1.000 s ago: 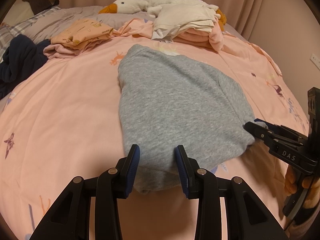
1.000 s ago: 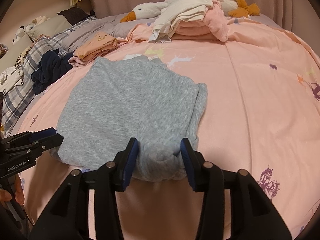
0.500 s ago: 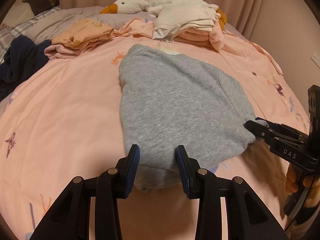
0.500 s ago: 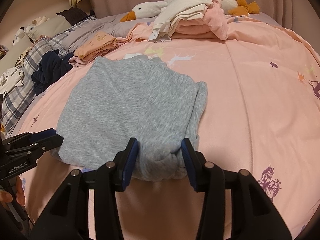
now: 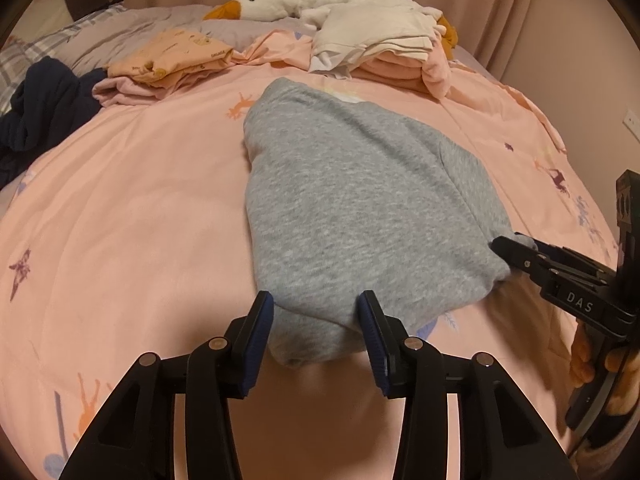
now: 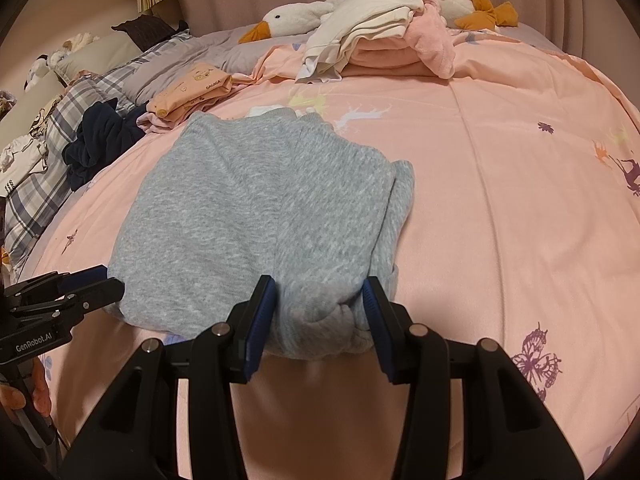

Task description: Fold small clothes

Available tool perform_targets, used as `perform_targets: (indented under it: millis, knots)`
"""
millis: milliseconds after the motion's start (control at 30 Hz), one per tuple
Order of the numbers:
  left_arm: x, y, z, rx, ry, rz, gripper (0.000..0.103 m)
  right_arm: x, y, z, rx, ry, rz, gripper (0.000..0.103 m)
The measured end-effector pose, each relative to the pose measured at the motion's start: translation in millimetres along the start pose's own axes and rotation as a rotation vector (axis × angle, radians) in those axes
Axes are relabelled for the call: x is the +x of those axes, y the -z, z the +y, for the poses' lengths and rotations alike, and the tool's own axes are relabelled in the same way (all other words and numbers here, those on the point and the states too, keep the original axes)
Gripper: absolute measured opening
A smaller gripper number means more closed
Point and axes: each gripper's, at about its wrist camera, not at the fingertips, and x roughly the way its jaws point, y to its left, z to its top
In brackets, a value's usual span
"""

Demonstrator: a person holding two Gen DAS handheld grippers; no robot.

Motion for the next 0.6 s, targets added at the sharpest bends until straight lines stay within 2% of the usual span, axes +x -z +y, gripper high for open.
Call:
perform_targets:
  millis: [167,300,600]
  knots:
    - [-2.8,1.7,-0.5,-0.008,-0.001,0.007,0.043,-2.8,2.2,-0.1,0.008,-0.001,0.000,0.046]
    - [-5.5,6.6,-0.1,-0.013,-0.025,0.021,0.050,-10.4,7.1,0.6,0.004,0.007,-0.004,0.047]
    - [-15.6,20.5,-0.1,-0.050,-0.029,0.064,0.050,-36.7,19.2,1.8,-0.013,0.062,-0.009,0.050]
